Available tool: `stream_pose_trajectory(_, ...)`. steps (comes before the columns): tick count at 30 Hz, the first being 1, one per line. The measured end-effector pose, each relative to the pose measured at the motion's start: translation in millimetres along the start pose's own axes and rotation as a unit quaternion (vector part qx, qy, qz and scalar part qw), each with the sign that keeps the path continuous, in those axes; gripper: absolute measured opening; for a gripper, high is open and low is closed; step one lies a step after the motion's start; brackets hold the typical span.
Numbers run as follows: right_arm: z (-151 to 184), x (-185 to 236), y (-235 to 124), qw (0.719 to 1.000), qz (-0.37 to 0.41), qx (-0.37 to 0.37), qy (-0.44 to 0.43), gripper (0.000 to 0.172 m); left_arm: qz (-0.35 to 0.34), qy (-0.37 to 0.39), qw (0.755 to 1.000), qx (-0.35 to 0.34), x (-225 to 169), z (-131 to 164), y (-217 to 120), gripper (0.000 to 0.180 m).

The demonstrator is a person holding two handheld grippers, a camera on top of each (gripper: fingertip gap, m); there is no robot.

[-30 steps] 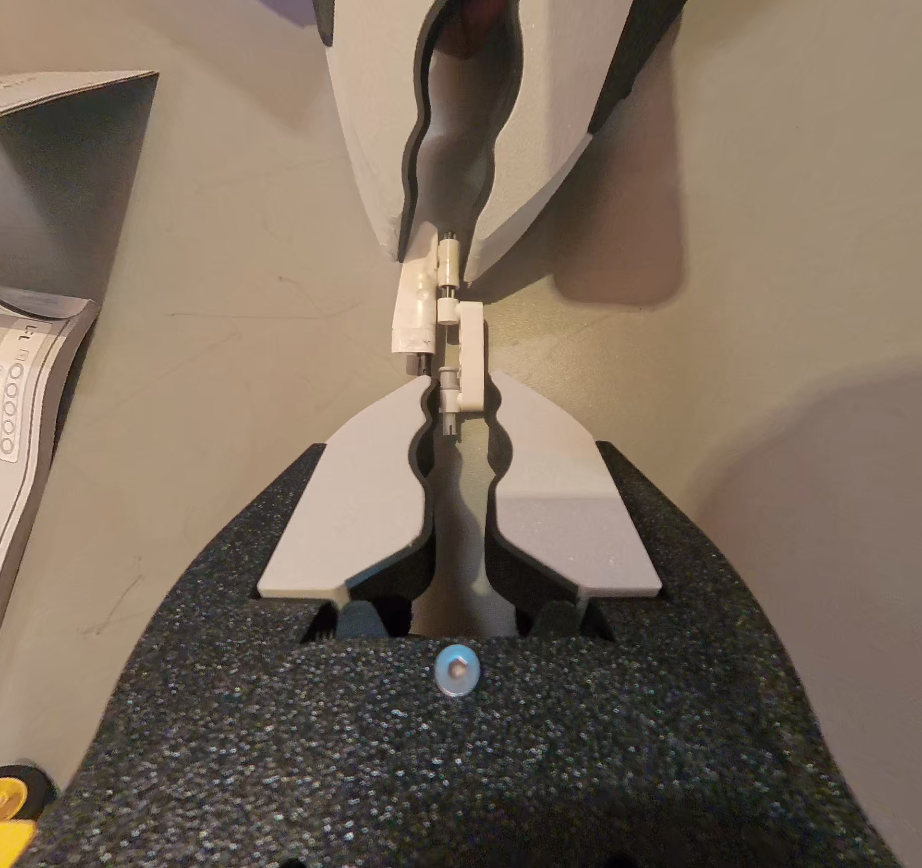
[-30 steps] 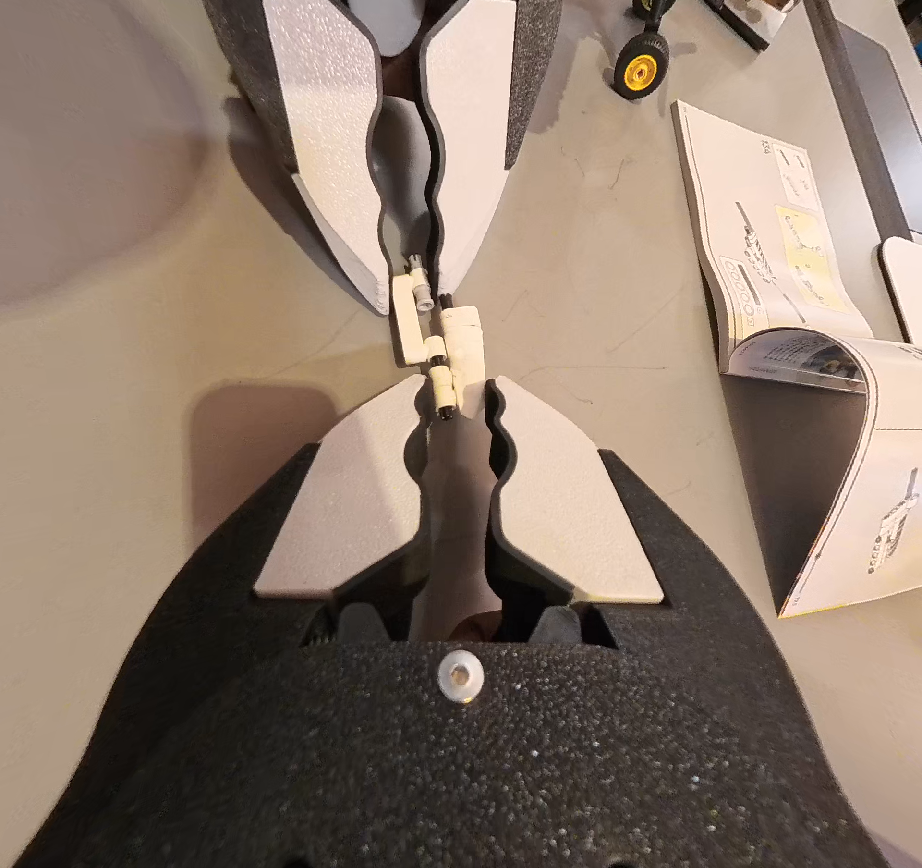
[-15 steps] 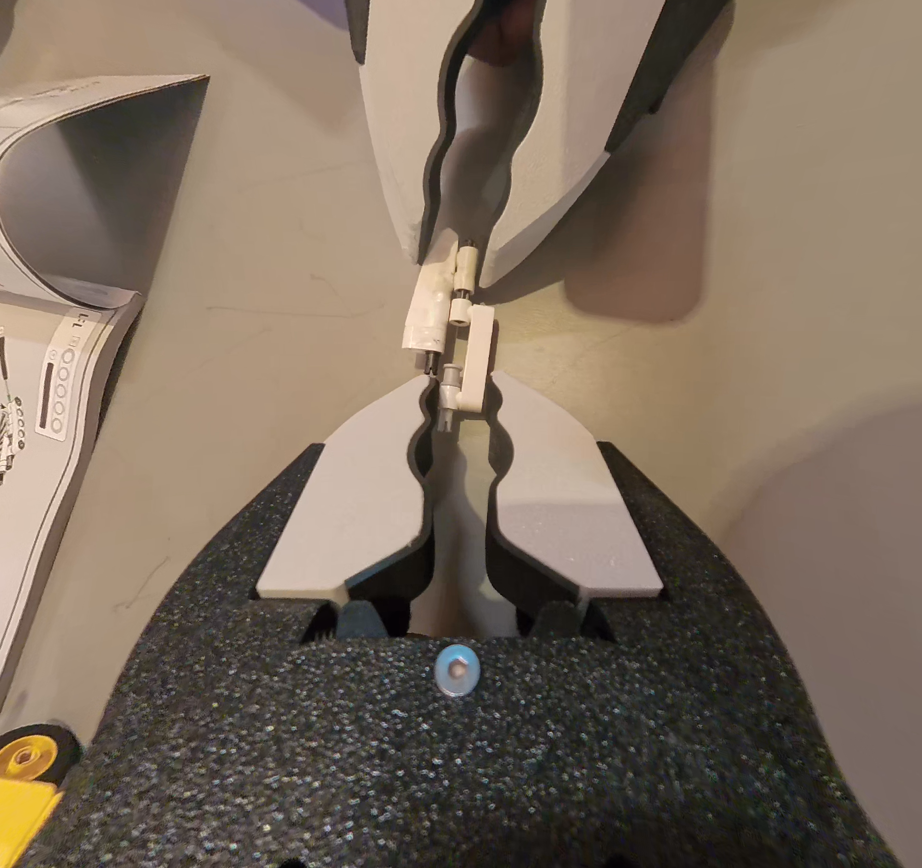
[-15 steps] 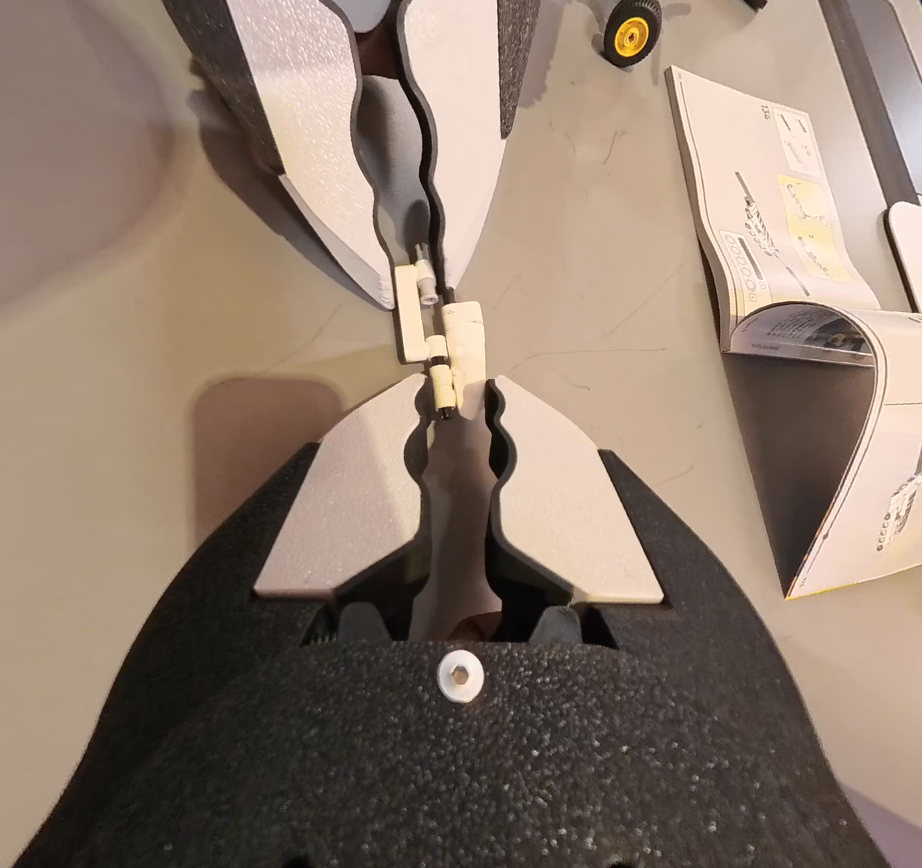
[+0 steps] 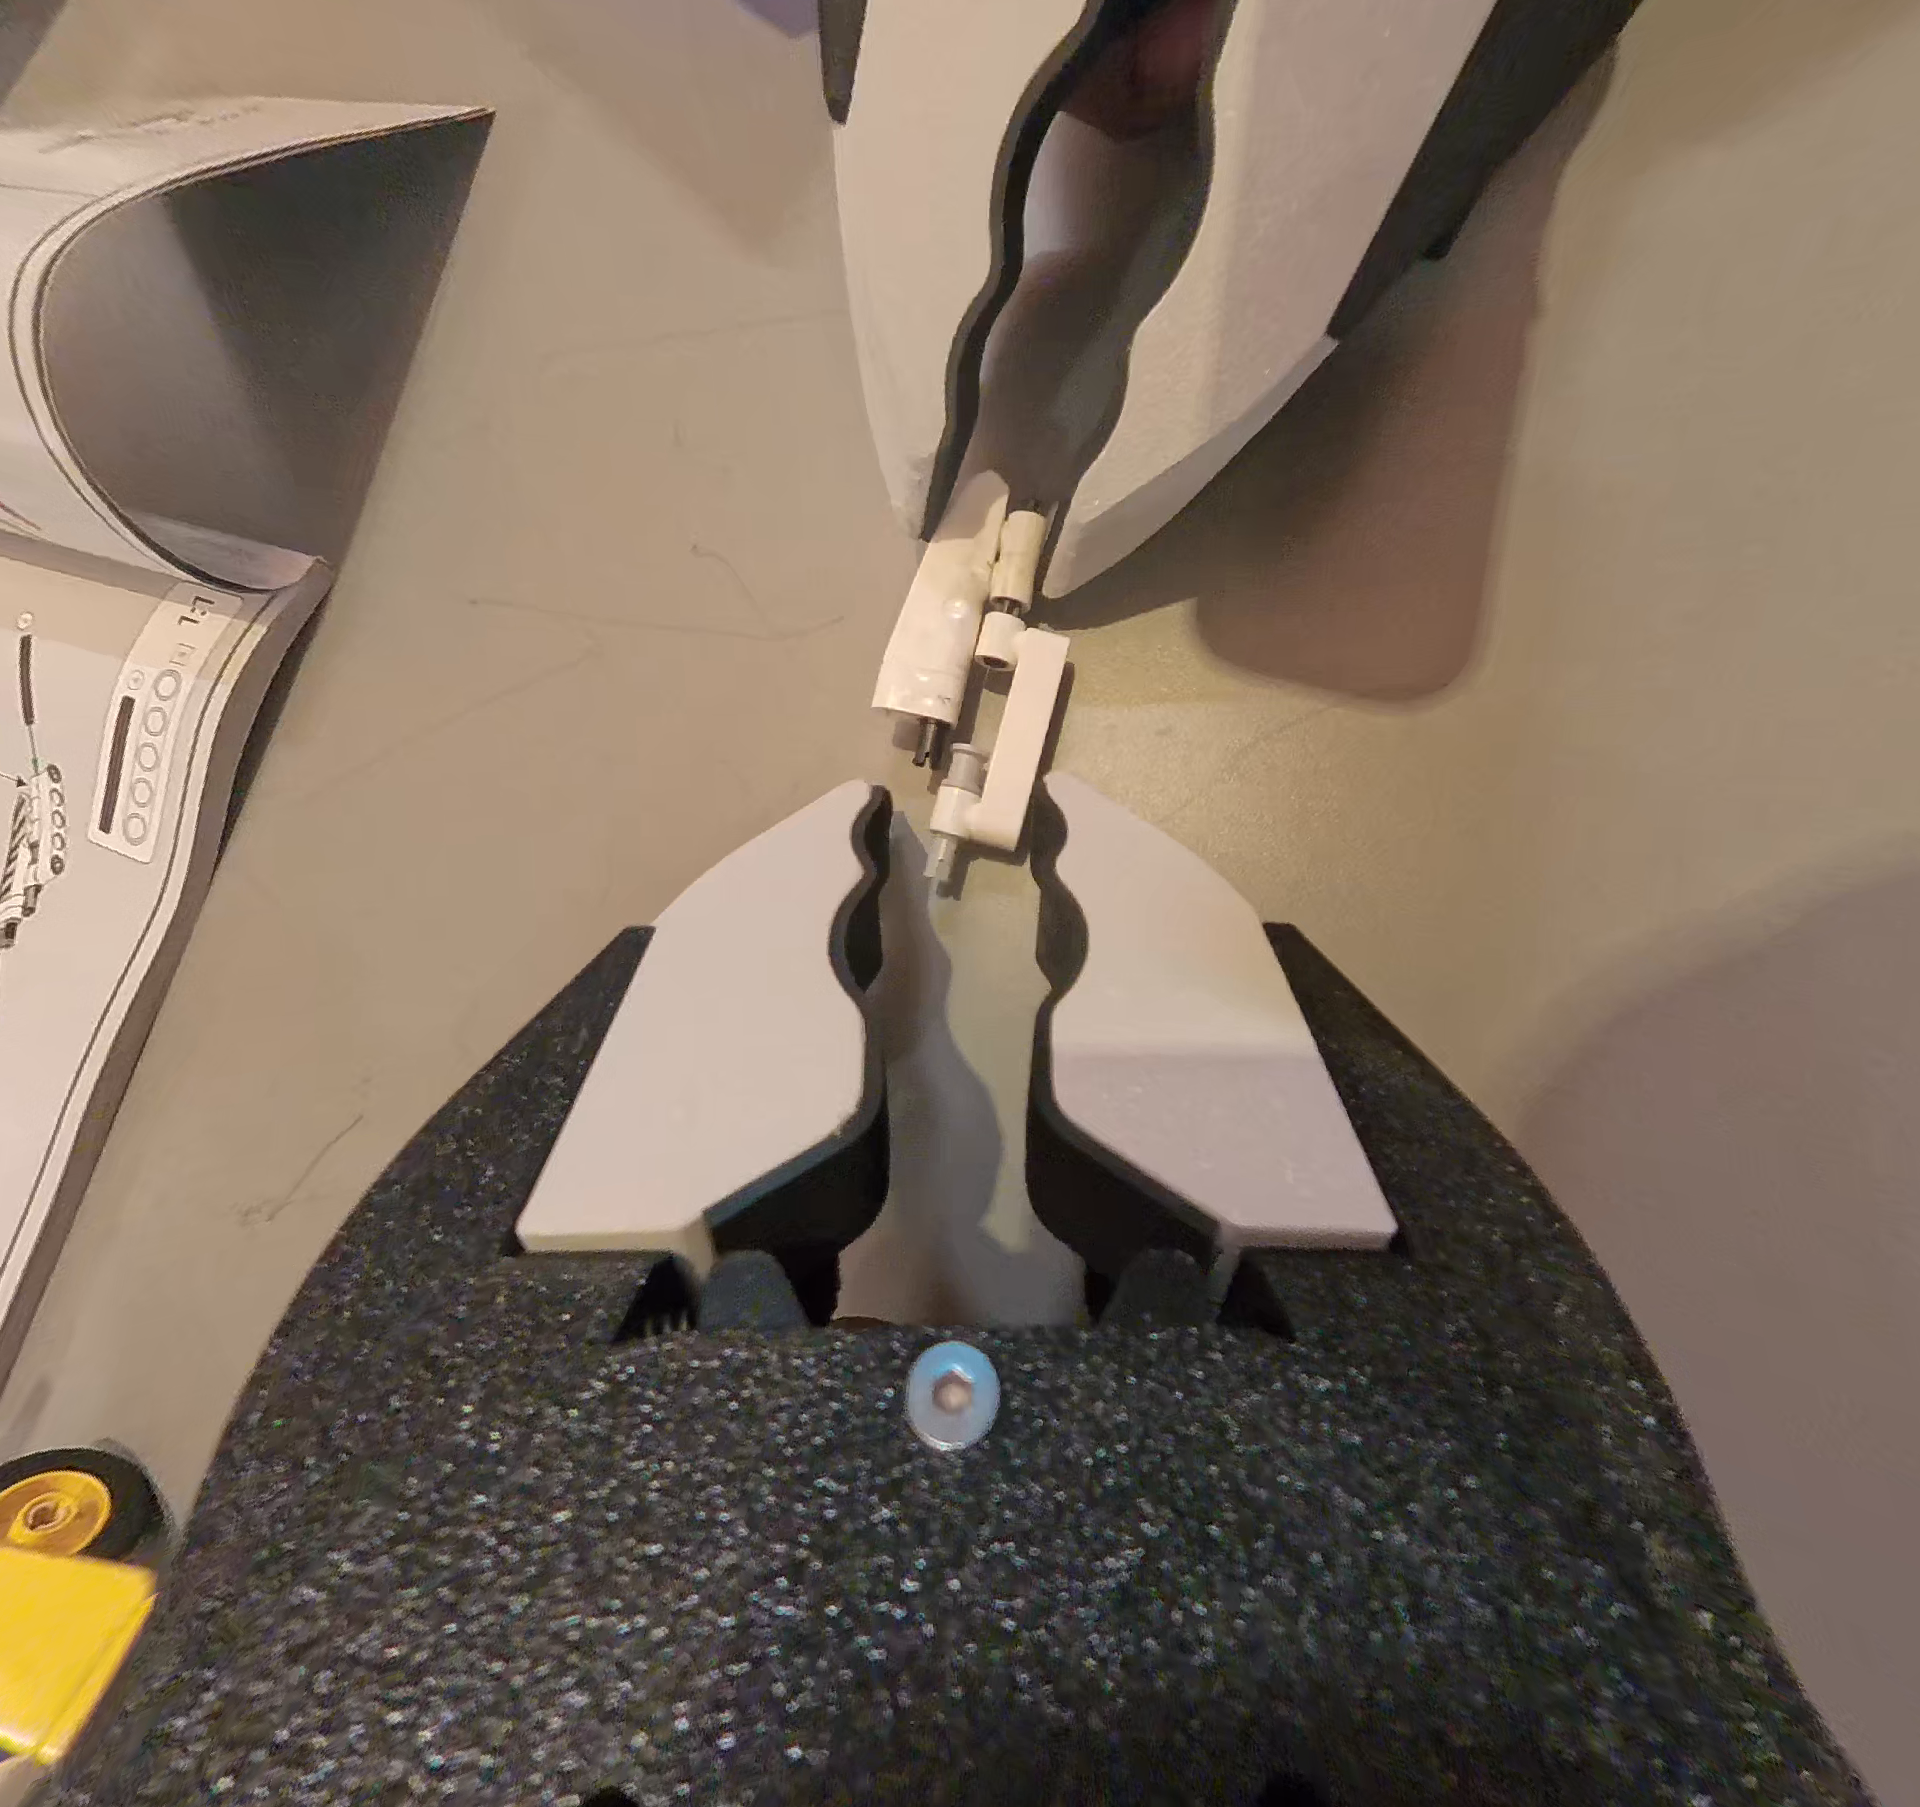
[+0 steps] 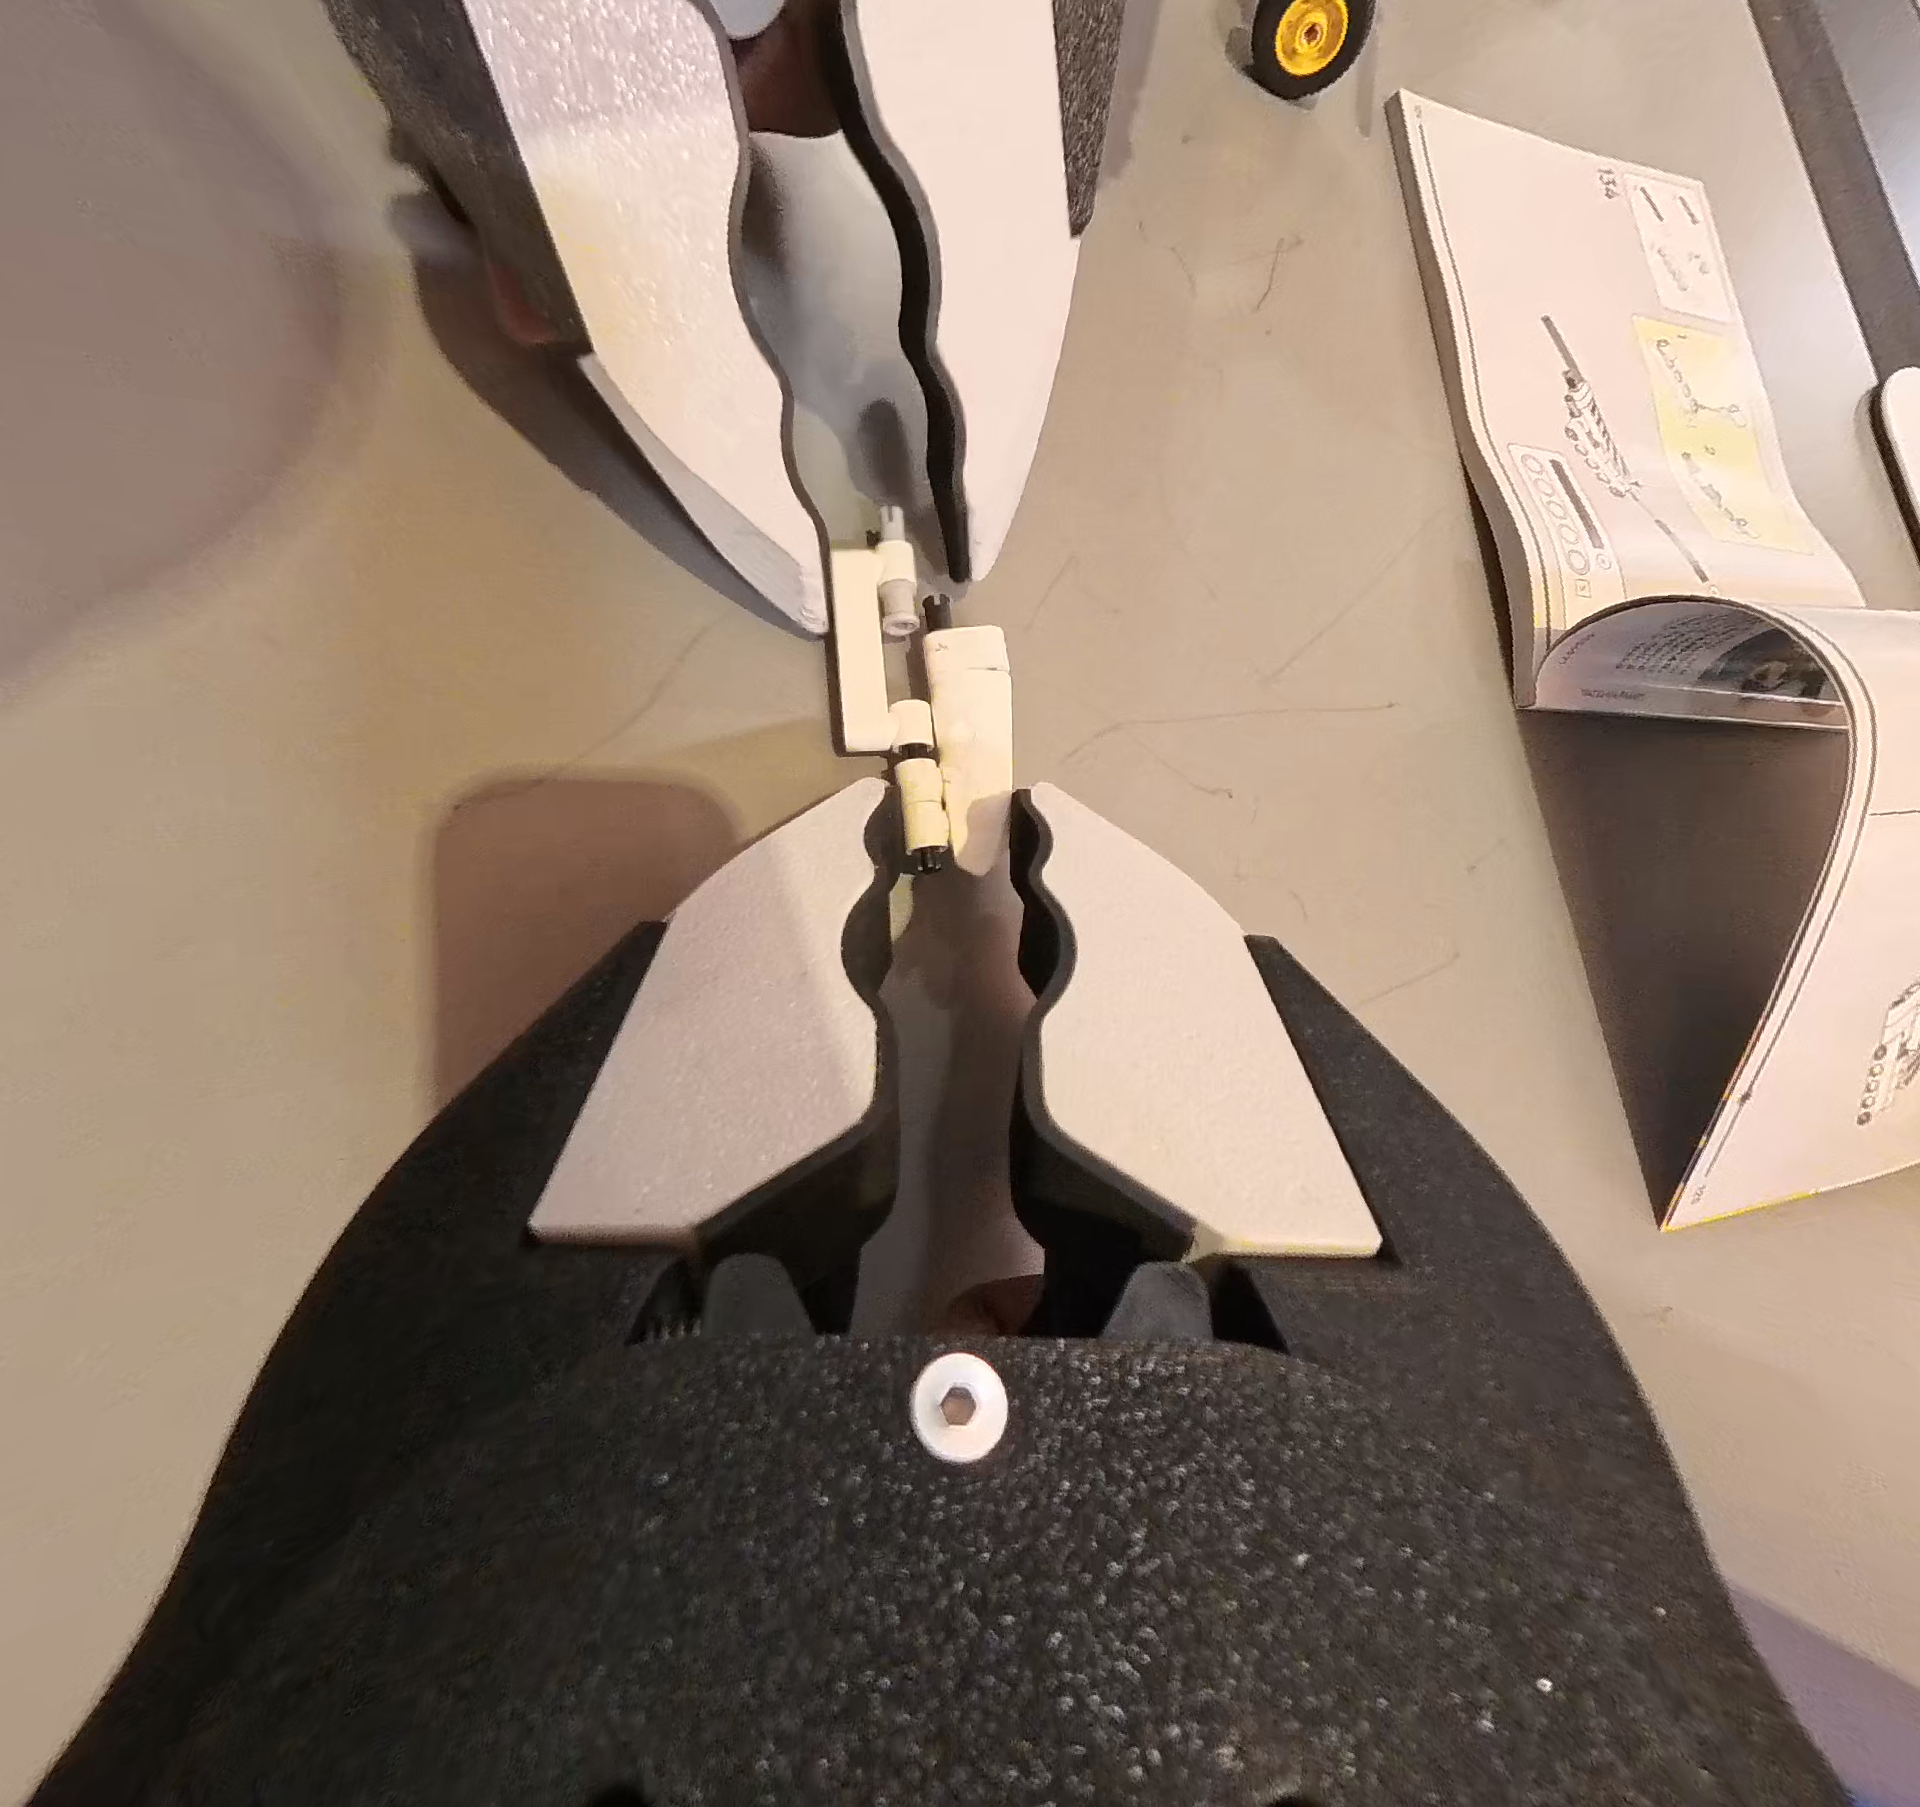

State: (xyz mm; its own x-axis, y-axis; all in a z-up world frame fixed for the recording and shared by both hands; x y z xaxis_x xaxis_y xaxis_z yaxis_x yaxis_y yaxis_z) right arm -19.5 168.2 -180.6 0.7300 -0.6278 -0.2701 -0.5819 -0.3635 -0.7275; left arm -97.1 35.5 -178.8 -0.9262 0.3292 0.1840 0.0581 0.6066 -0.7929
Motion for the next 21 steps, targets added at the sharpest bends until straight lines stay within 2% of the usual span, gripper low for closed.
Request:
stream_pose_trajectory(10, 0.3, -0.6, 0.0, 1.000, -0.002, 0.000, 0.003, 0.020, 0.017, 0.007, 1.000, 0.024, 1.6, 3.6, -4.8, 0.023)
stream_pose_trajectory(13, 0.0, -0.7, 0.2, 1.000, -0.003, 0.001, 0.004, 0.020, 0.022, 0.006, 0.999, 0.022, -0.4, 3.2, -4.0, 0.017)
stream_pose_trajectory(21, -0.1, -0.6, 0.4, 1.000, -0.004, 0.002, 0.007, 0.020, 0.024, 0.001, 1.000, 0.015, -1.7, 2.1, -2.5, 0.016)
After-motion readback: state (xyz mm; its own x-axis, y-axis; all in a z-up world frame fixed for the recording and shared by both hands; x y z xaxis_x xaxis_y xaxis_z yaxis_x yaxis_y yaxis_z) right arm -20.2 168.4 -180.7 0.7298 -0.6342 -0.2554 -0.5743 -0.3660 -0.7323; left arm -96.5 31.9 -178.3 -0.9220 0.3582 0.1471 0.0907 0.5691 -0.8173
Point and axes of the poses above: each gripper's, where its closed fingertips meet, y out along the fingers, z out of its underside, x = y × z across the jaws, the point moved 9 cm from there along -y, back along the fingers, and after that the axes turned 6 degrees about x, right-handed, at the moved point
